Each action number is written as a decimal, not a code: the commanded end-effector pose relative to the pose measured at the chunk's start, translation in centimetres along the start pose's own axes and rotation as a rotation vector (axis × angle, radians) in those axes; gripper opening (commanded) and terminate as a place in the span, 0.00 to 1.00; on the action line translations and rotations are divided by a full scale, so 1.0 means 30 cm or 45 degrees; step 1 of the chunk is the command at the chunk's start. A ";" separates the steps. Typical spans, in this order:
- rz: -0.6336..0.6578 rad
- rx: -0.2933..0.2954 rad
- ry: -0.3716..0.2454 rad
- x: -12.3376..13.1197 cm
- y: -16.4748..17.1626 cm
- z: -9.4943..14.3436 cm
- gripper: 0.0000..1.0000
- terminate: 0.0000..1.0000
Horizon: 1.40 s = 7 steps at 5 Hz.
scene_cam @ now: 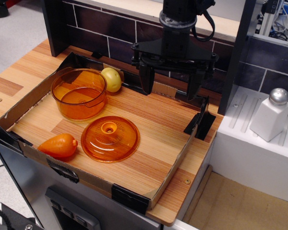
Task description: Put carrot in pot
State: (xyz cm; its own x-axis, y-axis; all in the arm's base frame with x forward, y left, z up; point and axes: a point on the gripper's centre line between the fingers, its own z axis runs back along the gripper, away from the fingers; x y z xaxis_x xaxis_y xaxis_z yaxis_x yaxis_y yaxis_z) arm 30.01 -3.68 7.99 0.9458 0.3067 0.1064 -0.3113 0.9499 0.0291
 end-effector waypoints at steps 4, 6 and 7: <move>-0.973 0.049 -0.007 -0.061 0.226 0.007 1.00 0.00; -1.260 0.046 0.128 -0.141 0.361 -0.055 1.00 0.00; -1.305 0.054 0.145 -0.181 0.408 -0.086 1.00 0.00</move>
State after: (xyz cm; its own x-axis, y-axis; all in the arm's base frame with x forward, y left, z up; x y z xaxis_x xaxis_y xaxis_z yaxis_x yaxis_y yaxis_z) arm 20.01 5.91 4.15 0.7613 -0.6399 -0.1047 0.6471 0.7601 0.0599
